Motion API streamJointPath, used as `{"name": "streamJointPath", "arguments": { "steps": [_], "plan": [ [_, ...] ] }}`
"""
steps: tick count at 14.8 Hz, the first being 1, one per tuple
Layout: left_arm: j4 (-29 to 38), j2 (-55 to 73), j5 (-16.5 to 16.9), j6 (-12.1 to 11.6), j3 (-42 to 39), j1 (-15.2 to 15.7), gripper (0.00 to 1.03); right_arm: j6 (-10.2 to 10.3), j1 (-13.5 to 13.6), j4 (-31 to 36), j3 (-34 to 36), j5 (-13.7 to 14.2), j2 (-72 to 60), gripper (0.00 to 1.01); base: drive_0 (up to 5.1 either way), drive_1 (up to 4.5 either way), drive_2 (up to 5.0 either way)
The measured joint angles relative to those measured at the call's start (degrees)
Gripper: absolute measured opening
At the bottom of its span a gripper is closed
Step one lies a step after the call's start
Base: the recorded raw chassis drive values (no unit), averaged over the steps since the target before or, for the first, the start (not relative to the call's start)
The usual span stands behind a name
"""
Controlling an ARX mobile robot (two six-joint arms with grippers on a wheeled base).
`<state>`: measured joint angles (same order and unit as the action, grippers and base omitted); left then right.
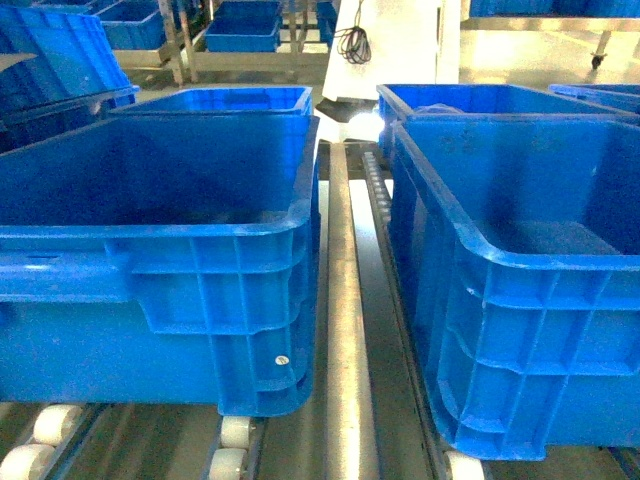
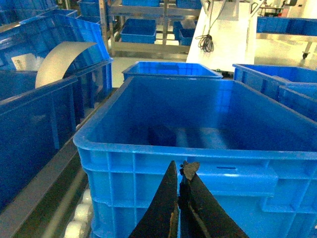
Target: Sort blue parts and orange caps into right shelf containers
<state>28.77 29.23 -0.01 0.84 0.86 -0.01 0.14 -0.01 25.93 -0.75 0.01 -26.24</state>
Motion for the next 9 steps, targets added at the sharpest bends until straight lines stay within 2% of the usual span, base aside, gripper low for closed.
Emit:
{"name": "streamJointPath", "arguments": {
  "steps": [6,7,9],
  "plan": [
    [-10.1,-10.6,0.0,0.0,0.0,0.0,0.02,0.0,0.0,-9.2,0.0,0.0,9.6,0.01,0.0,0.00,0.0],
    [-14.5,-15.0,0.0,0.0,0.0,0.0,0.02,0.0,0.0,-13.2,0.0,0.0,13.6,0.01,0.0,0.00,0.0],
    [-16.2,-16.9,0.0,0.0,0.0,0.0,0.02,0.0,0.0,-14.8,0.0,0.0,15.2,0.01,0.0,0.00,0.0]
  ]
}}
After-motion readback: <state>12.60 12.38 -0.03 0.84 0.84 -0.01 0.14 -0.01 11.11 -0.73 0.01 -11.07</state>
